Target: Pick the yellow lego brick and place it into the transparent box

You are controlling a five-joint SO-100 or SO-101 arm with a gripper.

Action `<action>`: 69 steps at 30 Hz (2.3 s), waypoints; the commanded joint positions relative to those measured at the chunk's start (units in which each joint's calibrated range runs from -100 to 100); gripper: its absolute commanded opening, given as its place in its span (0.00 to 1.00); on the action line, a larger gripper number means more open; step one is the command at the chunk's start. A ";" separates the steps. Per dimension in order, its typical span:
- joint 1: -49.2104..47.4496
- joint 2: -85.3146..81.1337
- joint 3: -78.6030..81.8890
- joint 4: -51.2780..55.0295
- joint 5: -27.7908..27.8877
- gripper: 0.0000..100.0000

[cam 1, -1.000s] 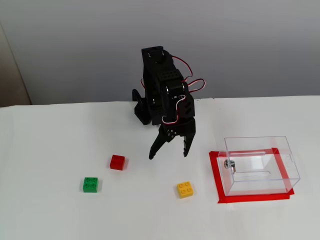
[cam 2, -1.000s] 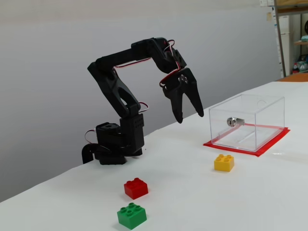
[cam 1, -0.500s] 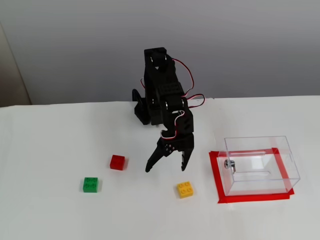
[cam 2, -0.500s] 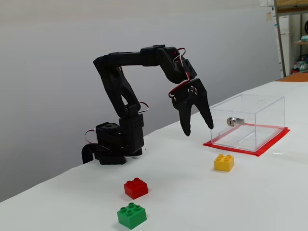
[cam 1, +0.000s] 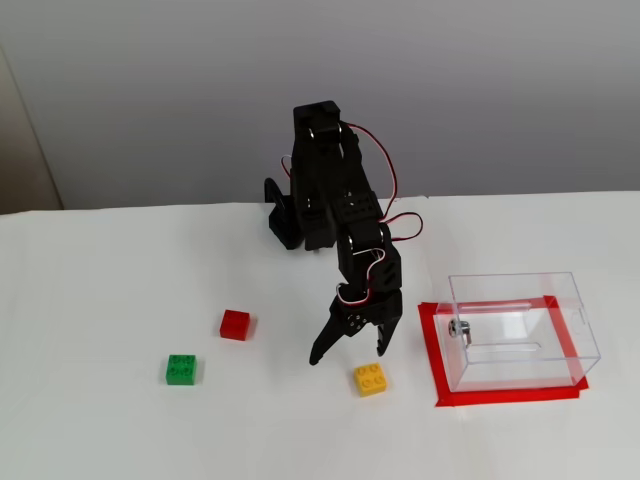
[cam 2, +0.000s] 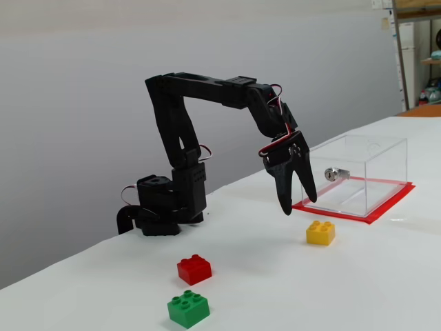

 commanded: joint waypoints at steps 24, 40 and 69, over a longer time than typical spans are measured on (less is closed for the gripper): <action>-1.99 13.03 -9.44 -2.25 -0.13 0.46; -1.84 15.83 -8.81 -2.16 -0.13 0.46; -1.77 16.42 -8.63 -2.42 0.18 0.27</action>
